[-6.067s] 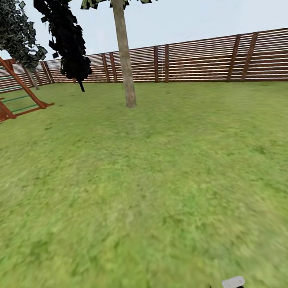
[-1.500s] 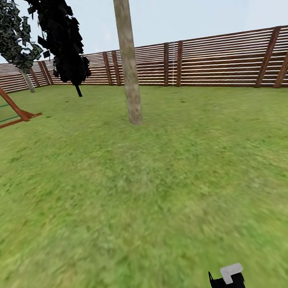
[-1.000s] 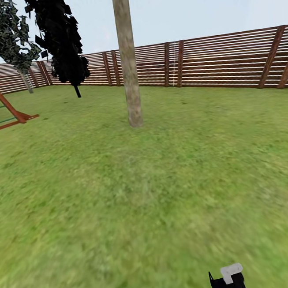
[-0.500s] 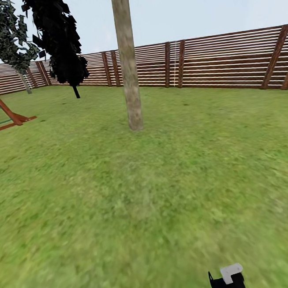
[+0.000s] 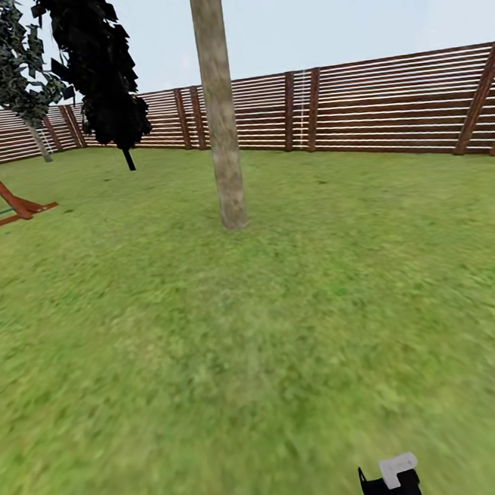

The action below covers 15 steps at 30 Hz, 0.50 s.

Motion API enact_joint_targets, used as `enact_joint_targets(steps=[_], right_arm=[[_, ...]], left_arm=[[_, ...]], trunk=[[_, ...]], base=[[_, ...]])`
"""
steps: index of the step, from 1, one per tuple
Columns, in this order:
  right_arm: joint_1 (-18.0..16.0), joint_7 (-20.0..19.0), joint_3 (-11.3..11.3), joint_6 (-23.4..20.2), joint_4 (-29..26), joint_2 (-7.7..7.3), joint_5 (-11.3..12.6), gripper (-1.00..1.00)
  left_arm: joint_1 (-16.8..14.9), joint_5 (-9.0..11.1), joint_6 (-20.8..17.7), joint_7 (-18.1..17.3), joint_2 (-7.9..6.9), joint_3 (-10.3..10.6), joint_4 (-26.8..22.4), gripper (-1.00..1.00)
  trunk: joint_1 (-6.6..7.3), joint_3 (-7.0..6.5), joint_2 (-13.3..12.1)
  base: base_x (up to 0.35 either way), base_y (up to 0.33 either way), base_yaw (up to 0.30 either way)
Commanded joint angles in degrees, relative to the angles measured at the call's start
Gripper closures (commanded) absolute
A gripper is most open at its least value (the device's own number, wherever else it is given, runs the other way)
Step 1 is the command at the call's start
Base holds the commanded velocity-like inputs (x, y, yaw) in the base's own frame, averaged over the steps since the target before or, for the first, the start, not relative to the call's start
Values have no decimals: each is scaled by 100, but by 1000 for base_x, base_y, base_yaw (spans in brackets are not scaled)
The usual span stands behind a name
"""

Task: In the garden, pick up the pesticide atomizer on the floor and spray pesticide onto both trees until each tree trunk is fully covered.

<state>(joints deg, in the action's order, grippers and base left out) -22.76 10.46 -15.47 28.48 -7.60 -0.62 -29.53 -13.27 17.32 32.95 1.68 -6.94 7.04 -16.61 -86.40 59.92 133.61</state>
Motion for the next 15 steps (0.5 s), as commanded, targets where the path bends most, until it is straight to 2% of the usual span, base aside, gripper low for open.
enact_joint_targets(steps=[1,15], right_arm=[[0,0,0,1,-1,-2,0,-100],[0,0,0,0,0,-1,0,-100]], left_arm=[[0,0,0,-1,0,-1,-1,100],[0,0,-3,-1,0,-1,-1,100]], trunk=[[0,0,0],[0,0,0]], base=[[338,0,0],[338,0,0]])
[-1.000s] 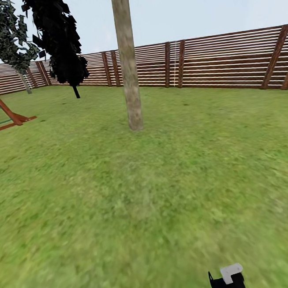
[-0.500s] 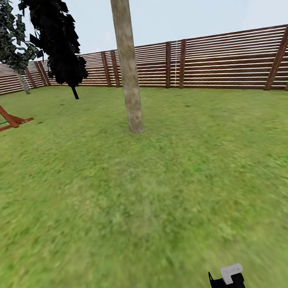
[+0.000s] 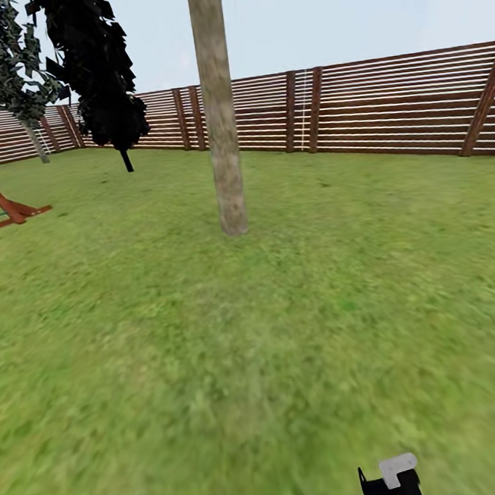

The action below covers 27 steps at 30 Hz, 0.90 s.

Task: In the garden, pick up the pesticide atomizer on the floor and spray pesticide onto both trees until each tree trunk is fully covered.

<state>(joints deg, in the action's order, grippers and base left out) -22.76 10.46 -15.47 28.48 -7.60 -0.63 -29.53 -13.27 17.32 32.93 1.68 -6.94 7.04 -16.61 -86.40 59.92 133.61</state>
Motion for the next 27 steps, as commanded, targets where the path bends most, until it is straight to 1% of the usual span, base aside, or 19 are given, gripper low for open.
enact_joint_targets(steps=[1,27], right_arm=[[0,0,0,0,2,1,0,-100],[0,0,0,2,4,1,0,-100]], left_arm=[[0,0,1,-1,0,-1,-1,100],[0,0,3,-1,0,-1,-1,100]], trunk=[[0,0,0],[0,0,0]], base=[[338,0,0],[338,0,0]])
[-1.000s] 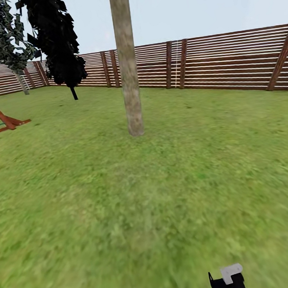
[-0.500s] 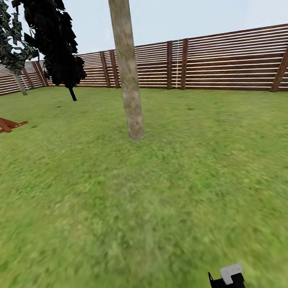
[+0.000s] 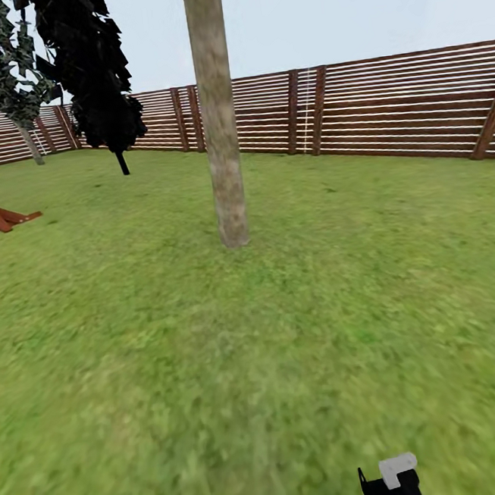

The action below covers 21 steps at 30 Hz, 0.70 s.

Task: In the garden, pick up the pesticide atomizer on the floor and spray pesticide onto both trees until each tree trunk is fully covered.

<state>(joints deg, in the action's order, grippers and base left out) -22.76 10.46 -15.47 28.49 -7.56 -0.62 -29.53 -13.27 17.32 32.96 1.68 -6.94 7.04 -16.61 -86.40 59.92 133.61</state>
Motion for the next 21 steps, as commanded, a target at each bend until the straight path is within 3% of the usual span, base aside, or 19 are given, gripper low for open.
enact_joint_targets(steps=[1,21], right_arm=[[0,0,0,-1,0,0,0,-100],[0,0,0,-1,0,0,0,-100]], left_arm=[[0,0,0,-1,0,-1,-1,100],[0,0,0,-1,0,-1,-1,100]], trunk=[[0,0,0],[0,0,0]], base=[[338,0,0],[338,0,0]])
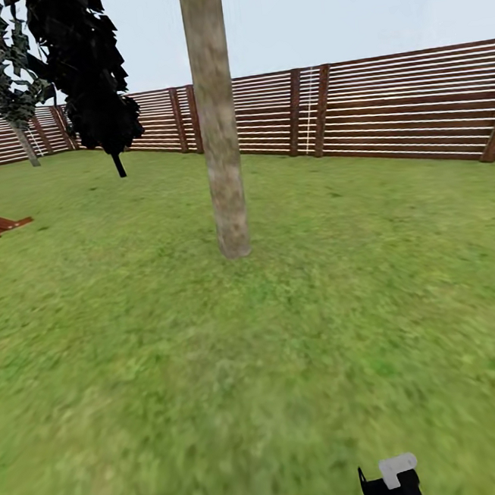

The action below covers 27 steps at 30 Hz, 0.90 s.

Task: In the garden, pick up the pesticide atomizer on the floor and spray pesticide onto both trees until each tree trunk is fully covered.

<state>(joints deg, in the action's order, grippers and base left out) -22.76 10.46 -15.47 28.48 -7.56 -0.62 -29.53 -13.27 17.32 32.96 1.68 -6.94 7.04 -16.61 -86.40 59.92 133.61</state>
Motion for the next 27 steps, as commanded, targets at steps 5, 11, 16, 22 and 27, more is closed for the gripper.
enact_joint_targets(steps=[5,11,16,22,27], right_arm=[[0,0,0,1,0,0,0,-100],[0,0,0,1,0,0,0,-100],[0,0,0,0,0,0,0,-100],[0,0,0,0,0,-7,0,-100],[0,0,0,0,0,-15,-2,-100]], left_arm=[[0,0,0,-1,0,-1,-1,100],[0,0,0,-1,0,-1,-1,100],[0,0,0,-1,0,-1,-1,100],[0,0,0,-1,0,-1,-1,100],[0,0,0,-1,0,-1,-1,100]], trunk=[[0,0,0],[0,0,0],[0,0,0],[0,0,0],[0,0,0]], base=[[338,0,0],[338,0,0],[338,0,0],[338,0,0],[338,0,0]])
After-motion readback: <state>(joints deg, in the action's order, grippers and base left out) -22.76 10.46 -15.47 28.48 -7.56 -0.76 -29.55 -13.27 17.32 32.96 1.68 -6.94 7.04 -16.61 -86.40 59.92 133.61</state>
